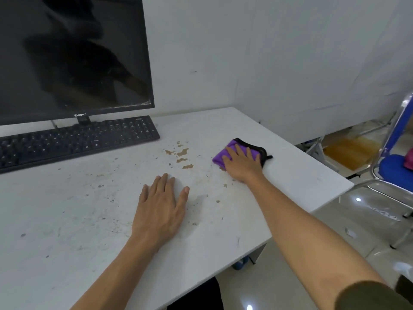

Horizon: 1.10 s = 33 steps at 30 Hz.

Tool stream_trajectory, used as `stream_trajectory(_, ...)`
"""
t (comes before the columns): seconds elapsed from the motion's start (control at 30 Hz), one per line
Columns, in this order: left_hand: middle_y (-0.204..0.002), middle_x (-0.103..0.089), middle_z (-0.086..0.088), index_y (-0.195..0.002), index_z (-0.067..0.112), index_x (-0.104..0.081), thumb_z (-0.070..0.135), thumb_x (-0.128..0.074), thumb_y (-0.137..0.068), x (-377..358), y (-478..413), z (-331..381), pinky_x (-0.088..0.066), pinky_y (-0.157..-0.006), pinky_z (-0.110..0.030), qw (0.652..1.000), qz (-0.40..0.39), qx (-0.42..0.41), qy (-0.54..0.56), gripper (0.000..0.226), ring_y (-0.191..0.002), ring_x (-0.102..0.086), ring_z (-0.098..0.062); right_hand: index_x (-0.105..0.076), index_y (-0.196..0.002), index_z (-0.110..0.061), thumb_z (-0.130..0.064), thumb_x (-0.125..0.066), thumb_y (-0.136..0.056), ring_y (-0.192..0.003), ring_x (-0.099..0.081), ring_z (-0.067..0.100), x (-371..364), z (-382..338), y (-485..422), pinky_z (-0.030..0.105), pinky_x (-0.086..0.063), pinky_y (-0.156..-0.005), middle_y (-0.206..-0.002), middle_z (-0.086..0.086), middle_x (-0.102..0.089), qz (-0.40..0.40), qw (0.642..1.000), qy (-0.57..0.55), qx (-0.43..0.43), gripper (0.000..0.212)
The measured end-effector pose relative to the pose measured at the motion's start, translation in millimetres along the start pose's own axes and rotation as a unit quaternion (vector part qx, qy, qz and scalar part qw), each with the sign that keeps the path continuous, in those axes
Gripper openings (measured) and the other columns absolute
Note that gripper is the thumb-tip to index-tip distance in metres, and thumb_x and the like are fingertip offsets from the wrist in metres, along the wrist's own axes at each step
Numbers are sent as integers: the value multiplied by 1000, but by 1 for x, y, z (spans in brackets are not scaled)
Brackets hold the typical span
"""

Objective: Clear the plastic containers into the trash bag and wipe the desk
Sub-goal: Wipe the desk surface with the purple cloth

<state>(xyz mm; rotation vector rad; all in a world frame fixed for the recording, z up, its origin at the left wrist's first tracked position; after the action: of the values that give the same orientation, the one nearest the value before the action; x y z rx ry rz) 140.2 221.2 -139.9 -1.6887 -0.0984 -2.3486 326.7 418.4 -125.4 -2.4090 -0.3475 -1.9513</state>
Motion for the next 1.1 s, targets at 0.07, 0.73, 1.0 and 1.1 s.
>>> stream_trajectory(0.07,-170,-11,-1,-160,16,-19,57,-8,-100,0,0,0,-3,-127,-41,1000,4,3,-1,73,-157,-5,-17,-8,-161,-34,-53,-17,-103,-156,4,28,-6,-30,-3,55,6,-123,-170,-6,2,-8,999,11,37,62)
stream_trajectory(0.73,-169,-12,5,-160,20,-20,58,-19,-100,59,100,-117,-6,-127,-34,992,36,117,-30,71,-156,-8,-11,-7,-161,-37,-56,-15,-102,-156,5,29,-43,-151,51,55,3,-124,-170,-8,4,-29,978,42,203,63)
stream_trajectory(1.0,-166,-27,-5,-157,11,-26,41,-19,-94,63,111,-122,-13,-125,-37,977,102,186,-12,70,-154,-21,-17,-9,-160,-39,-54,-17,-104,-156,6,20,-70,-244,149,48,6,-125,-169,-14,2,-55,912,65,402,59)
stream_trajectory(1.1,-166,-25,-6,-158,10,-26,44,-12,-85,63,112,-123,-12,-125,-37,979,100,177,-5,81,-154,-20,-18,-7,-158,-46,-57,-19,-104,-154,10,7,-60,-178,182,39,7,-126,-167,-20,3,-51,882,75,463,57)
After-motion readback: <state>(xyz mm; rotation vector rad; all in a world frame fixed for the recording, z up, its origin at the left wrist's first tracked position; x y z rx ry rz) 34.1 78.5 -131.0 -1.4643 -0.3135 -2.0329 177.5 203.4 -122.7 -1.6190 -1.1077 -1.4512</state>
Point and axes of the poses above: each hand's wrist, its own y-axis away from the middle knuckle, its own x-axis out of the back of the hand, z = x × y, the point moved 3 cm from there along -y, towards the middle knuckle
